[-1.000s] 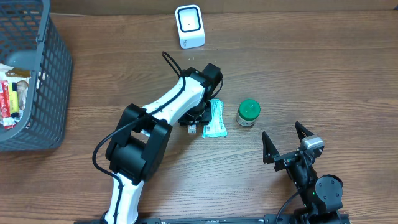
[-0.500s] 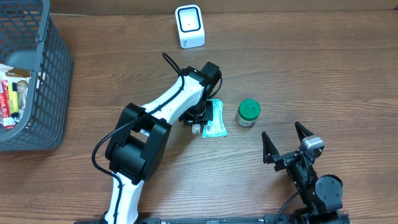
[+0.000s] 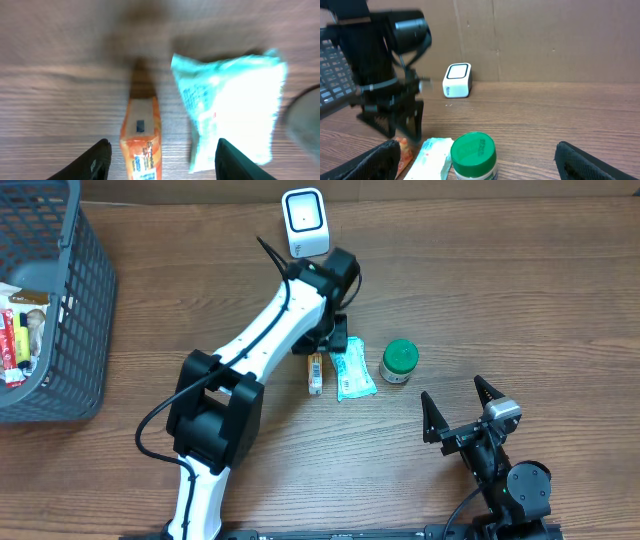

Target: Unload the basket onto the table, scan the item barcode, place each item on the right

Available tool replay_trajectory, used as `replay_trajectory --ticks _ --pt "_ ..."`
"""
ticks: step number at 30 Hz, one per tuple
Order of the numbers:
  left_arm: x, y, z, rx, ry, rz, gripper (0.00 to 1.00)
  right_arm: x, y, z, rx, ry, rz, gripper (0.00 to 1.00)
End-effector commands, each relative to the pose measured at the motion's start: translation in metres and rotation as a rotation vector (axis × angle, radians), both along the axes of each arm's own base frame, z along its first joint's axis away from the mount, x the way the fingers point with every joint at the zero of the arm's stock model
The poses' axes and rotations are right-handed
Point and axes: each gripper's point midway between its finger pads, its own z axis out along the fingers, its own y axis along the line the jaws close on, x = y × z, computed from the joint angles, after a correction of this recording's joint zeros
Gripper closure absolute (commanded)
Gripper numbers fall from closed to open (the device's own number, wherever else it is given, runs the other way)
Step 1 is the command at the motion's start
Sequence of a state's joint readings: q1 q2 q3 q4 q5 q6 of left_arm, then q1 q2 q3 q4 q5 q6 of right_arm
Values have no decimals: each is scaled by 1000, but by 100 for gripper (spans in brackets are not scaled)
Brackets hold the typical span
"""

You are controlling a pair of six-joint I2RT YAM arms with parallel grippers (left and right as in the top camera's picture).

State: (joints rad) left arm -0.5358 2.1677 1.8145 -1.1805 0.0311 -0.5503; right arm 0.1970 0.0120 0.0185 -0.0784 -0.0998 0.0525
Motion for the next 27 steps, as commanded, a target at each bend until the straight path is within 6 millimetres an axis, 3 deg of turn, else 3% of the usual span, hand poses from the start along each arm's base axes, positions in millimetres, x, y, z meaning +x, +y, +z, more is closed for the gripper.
replay_trajectory --ticks 1,6,9,11,14,17,18,20,22,25,27 --pt "33 14 48 7 -114 4 45 0 -1 -2 4 -1 -3 0" --pt "61 39 103 -17 -204 16 46 0 -1 -2 4 -1 -3 0" --pt "91 68 145 -32 -330 -15 46 0 -1 -2 4 -1 -3 0" --pt "105 88 167 -12 -403 -7 41 0 -1 -2 4 -1 -3 0" --pt "127 140 216 30 -550 101 32 0 -1 -2 4 -1 -3 0" --pt "139 187 268 41 -704 157 5 0 -1 -2 4 -1 -3 0" --pt "141 197 279 53 -740 155 2 0 -1 -2 4 -1 -3 0" --pt "141 240 319 96 -857 187 3 0 -1 -2 4 -1 -3 0" --pt "134 283 343 131 -926 265 4 0 -1 -2 4 -1 -3 0" --pt "121 336 352 184 -944 363 0 0 -1 -2 4 -1 -3 0" --pt "110 366 347 228 -913 394 0 0 -1 -2 4 -1 -3 0"
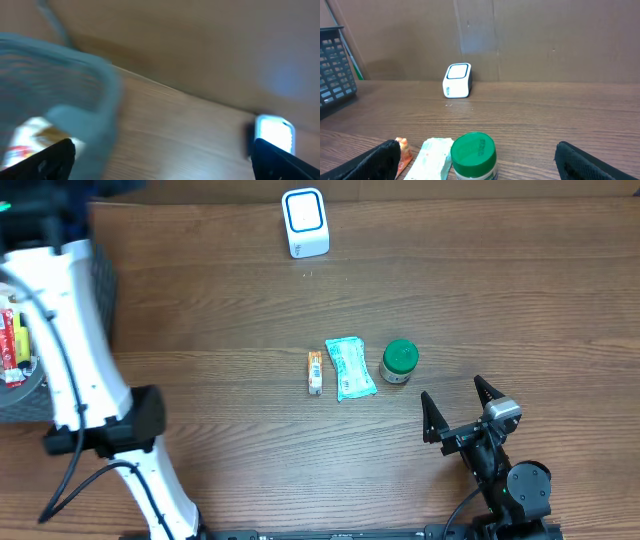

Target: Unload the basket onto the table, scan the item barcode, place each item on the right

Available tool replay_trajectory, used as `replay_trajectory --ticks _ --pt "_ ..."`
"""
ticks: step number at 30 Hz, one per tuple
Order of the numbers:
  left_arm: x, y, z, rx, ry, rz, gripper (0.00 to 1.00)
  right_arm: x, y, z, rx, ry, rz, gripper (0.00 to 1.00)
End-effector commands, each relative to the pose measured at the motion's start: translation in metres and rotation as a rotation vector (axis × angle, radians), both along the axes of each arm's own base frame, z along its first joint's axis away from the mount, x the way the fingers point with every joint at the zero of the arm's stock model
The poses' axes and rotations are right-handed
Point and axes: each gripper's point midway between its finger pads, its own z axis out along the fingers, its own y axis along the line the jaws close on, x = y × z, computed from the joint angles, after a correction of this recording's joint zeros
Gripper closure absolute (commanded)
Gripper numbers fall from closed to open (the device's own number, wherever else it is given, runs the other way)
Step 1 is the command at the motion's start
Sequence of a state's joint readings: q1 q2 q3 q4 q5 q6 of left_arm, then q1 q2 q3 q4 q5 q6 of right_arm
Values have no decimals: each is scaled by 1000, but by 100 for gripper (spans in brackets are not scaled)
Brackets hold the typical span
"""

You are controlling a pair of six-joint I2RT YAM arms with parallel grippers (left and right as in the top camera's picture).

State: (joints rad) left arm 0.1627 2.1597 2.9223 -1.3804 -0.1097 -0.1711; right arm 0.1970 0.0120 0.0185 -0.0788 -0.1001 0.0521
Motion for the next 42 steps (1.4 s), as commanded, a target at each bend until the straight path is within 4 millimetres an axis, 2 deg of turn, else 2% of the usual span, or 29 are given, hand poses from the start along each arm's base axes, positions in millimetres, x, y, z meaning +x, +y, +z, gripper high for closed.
replay_trajectory --ticks 1,4,9,12,19,22,25,32,36,42 --pt "-21 55 -3 60 46 83 0 0 -1 -2 5 -2 -3 0" --pt "-41 97 -18 49 108 181 0 0 -1 -2 5 -2 -3 0" --pt "-62 139 -49 22 219 261 1 0 -1 -2 5 -2 -3 0" --pt "-71 160 -78 13 317 274 1 0 -1 -2 5 -2 -3 0" --pt "-90 207 -176 -10 567 240 0 0 -1 -2 5 -2 -3 0" --pt "-106 226 -226 -30 660 236 0 0 -1 -2 5 -2 -3 0" --pt "-119 247 -259 -43 684 256 0 0 -1 -2 5 -2 -3 0" --pt "-116 260 -306 -21 658 158 0 0 -1 -2 5 -2 -3 0" --pt "-106 259 -322 6 632 84 0 0 -1 -2 5 -2 -3 0" --pt "-104 263 -344 26 617 79 0 0 -1 -2 5 -2 -3 0"
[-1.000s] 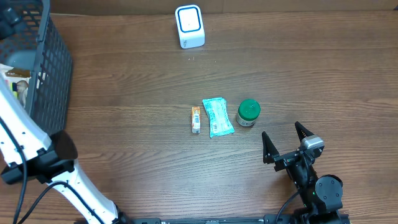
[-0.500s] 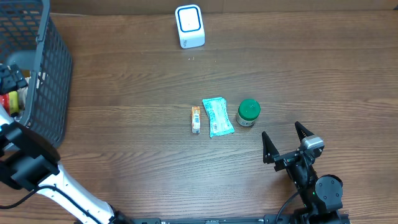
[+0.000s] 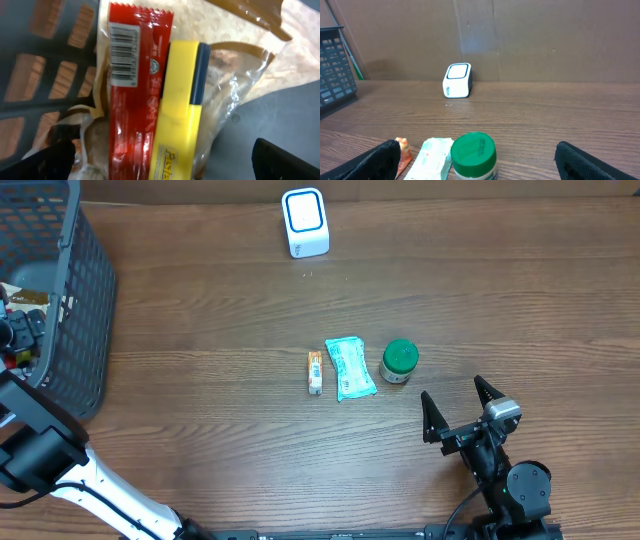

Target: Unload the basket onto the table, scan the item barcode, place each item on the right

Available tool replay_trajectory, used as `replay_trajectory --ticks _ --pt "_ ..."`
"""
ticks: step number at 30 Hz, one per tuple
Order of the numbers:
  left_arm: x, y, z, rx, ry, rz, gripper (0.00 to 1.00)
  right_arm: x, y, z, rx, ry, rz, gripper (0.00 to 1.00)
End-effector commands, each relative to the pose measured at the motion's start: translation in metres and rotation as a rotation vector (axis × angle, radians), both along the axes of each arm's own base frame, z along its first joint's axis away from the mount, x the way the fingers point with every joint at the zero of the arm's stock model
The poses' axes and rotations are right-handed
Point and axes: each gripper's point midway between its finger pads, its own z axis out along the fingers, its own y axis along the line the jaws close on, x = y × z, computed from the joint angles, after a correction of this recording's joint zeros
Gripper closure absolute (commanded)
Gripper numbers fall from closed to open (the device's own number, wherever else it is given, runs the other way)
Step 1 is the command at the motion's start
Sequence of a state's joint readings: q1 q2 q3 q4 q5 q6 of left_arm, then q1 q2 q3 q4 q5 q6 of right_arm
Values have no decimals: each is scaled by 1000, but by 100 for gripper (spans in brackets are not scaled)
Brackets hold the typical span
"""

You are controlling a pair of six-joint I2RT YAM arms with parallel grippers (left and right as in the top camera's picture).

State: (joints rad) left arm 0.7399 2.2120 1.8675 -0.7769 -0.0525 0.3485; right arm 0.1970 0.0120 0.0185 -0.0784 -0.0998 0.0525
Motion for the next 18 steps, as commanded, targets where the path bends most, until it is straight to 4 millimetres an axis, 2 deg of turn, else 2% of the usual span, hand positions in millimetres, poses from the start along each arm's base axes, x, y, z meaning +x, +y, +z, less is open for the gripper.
replay_trajectory --ticks 1,5,7,8,10,12,13,14,15,16,18 --pt "0 -6 -23 -23 11 -40 0 0 -1 -2 4 -1 -3 0" --pt "6 -17 -39 -93 -10 -70 0 0 -1 -2 4 -1 -3 0" --pt "7 -25 -43 -137 -21 -85 5 0 -1 -2 4 -1 -3 0" --pt "6 -30 -45 -159 -16 -89 17 0 -1 -2 4 -1 -3 0" --pt "-2 -34 -47 -176 17 -82 32 0 -1 -2 4 -1 -3 0" --pt "-7 -35 -49 -188 32 -40 35 0 -1 -2 4 -1 -3 0" --pt "-7 -35 -49 -195 28 -21 34 0 -1 -2 4 -1 -3 0" --pt "-7 -35 -49 -198 24 -8 26 0 -1 -2 4 -1 -3 0" --pt "-6 -34 -49 -196 21 -6 9 0 -1 -2 4 -1 -3 0" --pt "-5 -34 -48 -193 17 -7 0 0 -1 -2 4 -1 -3 0" --pt "-2 -32 -47 -183 7 -9 0 0 -1 -2 4 -1 -3 0"
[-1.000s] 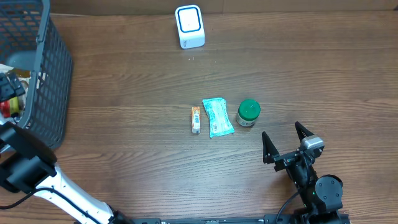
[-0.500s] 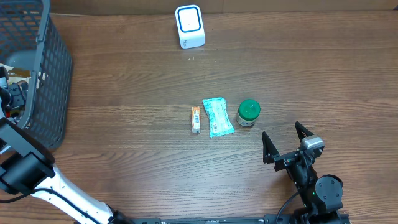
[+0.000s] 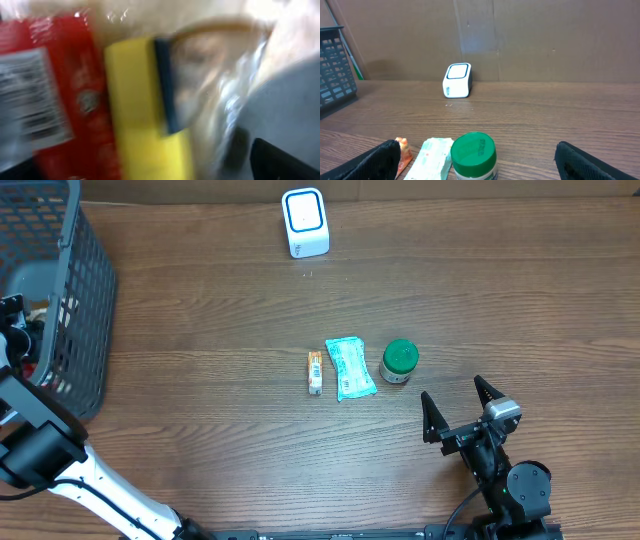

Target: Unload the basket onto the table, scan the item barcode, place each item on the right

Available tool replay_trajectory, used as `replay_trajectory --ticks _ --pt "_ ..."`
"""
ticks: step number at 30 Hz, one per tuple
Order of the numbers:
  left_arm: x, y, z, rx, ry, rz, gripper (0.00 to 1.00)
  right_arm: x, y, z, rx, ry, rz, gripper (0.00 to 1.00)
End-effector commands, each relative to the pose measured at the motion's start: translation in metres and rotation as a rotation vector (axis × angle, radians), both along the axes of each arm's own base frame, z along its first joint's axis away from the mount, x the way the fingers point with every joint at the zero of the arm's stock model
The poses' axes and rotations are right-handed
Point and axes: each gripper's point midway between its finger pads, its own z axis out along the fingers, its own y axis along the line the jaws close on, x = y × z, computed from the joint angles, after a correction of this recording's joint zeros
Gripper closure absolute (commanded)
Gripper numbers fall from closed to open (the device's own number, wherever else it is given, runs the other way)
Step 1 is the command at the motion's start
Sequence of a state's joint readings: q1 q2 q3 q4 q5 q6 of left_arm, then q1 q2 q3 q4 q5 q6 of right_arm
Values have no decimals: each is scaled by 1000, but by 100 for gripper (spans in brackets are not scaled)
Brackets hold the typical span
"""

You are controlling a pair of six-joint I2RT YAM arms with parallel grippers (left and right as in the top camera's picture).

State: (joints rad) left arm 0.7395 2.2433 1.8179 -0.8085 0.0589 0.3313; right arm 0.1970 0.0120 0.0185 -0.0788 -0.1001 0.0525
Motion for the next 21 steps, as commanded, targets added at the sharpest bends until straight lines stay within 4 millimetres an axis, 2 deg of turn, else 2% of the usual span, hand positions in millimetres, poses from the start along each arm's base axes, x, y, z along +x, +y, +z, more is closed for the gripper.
replay_trajectory --ticks 1,10,15,18,21 --pt "2 -1 -11 -21 -6 19 0 0 -1 -2 4 -2 -3 0" --pt "8 1 -3 -24 -36 41 0 0 -1 -2 4 -2 -3 0" --pt "19 3 23 -24 -73 44 0 0 -1 -2 4 -2 -3 0" --pt "25 7 50 3 -83 41 0 0 -1 -2 4 -2 -3 0" --pt "21 11 53 33 -56 25 0 0 -1 -2 4 -2 -3 0"
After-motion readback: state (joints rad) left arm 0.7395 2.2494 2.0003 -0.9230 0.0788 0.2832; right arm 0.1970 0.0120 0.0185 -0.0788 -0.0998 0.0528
